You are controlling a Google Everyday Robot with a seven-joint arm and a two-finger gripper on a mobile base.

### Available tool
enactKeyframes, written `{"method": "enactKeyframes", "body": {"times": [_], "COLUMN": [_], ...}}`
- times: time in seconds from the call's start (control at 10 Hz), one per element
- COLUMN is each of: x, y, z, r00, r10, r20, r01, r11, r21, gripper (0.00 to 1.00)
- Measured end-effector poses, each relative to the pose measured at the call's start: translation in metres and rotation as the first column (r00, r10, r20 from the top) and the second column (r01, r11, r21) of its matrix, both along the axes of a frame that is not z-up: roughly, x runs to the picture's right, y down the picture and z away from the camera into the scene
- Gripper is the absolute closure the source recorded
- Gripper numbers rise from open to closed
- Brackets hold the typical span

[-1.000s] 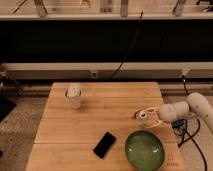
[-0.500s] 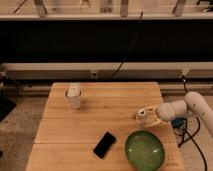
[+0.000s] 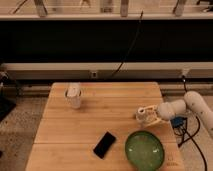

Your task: Stand the bottle upright

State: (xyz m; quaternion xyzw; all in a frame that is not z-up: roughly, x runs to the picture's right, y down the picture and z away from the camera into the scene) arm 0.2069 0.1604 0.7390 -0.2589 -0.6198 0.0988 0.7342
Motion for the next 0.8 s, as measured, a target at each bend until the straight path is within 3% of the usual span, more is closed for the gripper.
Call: {"method": "enactKeyframes", "body": {"times": [0.8], "x": [0.0], "y": [0.006], "z": [0.023], "r00": [0.997], "r10": [0.038], "r20": [0.061], "r01": [-0.033], "r11": [0.9964], "r21": [-0.078], "gripper": [0.95]}}
